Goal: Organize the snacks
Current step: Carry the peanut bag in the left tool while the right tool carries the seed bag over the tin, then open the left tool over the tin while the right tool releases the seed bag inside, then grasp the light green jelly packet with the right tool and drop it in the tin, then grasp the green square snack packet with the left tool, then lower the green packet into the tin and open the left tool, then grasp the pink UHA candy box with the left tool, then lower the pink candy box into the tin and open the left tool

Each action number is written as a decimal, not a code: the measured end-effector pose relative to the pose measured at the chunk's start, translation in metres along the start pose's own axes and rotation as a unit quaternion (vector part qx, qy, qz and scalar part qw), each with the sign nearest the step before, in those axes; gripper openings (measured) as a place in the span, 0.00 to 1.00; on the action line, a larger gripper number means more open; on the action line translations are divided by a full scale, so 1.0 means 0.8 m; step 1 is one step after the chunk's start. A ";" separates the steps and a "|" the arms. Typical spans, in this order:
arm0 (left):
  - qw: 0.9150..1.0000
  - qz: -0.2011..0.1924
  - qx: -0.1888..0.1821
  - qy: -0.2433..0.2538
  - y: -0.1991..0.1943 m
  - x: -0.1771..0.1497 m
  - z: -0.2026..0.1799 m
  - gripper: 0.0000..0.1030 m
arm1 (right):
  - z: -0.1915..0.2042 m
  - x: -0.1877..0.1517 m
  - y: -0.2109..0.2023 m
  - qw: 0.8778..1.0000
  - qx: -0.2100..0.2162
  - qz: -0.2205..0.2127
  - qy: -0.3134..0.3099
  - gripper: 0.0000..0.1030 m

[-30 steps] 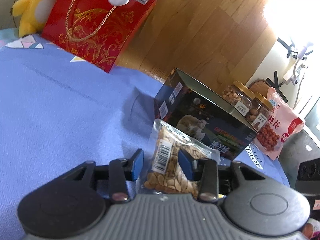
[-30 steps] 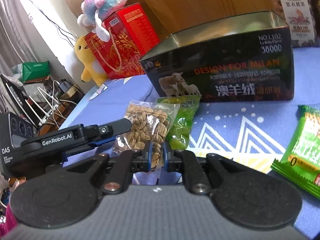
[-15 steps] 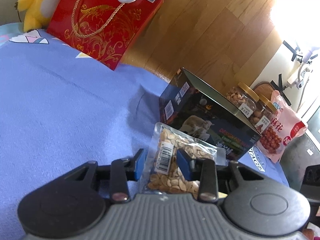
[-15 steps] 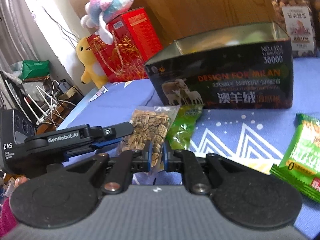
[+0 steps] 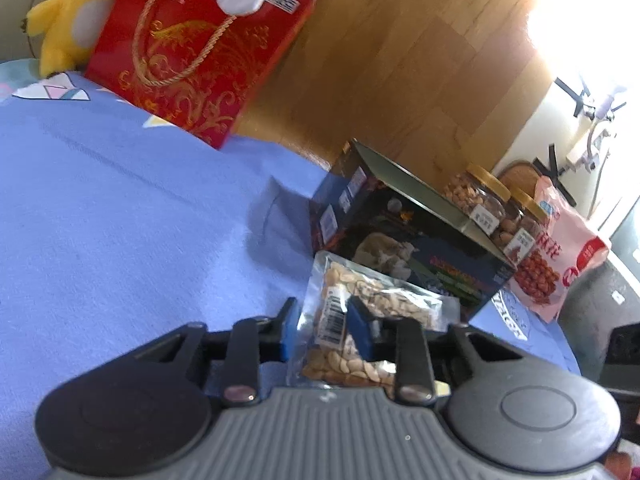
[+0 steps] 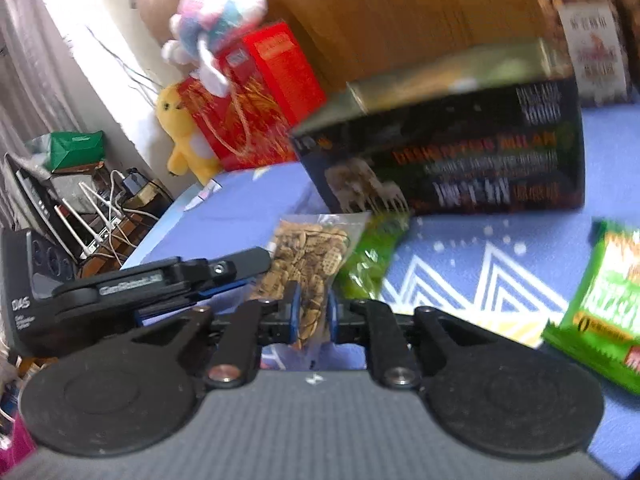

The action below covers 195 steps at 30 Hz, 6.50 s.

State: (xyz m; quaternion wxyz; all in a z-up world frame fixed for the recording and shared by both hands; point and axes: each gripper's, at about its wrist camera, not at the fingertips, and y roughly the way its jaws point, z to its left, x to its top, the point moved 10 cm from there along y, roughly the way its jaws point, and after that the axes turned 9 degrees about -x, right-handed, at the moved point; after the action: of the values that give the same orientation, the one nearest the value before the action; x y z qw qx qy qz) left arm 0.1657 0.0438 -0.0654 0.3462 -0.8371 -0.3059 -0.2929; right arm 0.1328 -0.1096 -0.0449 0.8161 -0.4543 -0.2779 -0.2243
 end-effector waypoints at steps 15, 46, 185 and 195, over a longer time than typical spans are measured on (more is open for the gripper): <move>0.998 -0.059 -0.011 0.021 -0.029 0.036 -0.033 0.23 | 0.027 0.032 -0.020 0.998 0.015 -0.043 -0.037 0.15; 0.993 0.053 0.018 0.108 0.051 0.088 -0.084 0.43 | -0.079 0.089 -0.056 0.996 -0.037 -0.079 -0.023 0.46; 0.994 0.077 -0.044 0.056 -0.015 -0.008 -0.104 0.43 | -0.018 -0.001 -0.107 0.982 -0.084 -0.057 -0.157 0.20; 0.992 0.030 -0.014 0.121 0.090 0.108 -0.130 0.43 | -0.065 0.129 -0.042 0.974 -0.134 -0.117 -0.140 0.21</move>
State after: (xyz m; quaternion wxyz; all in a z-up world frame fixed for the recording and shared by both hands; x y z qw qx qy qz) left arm 0.2435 -0.0495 0.0282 0.3779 -0.8087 -0.2325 -0.3861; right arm 0.2017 -0.1826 0.0214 0.6690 -0.5508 -0.4081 -0.2873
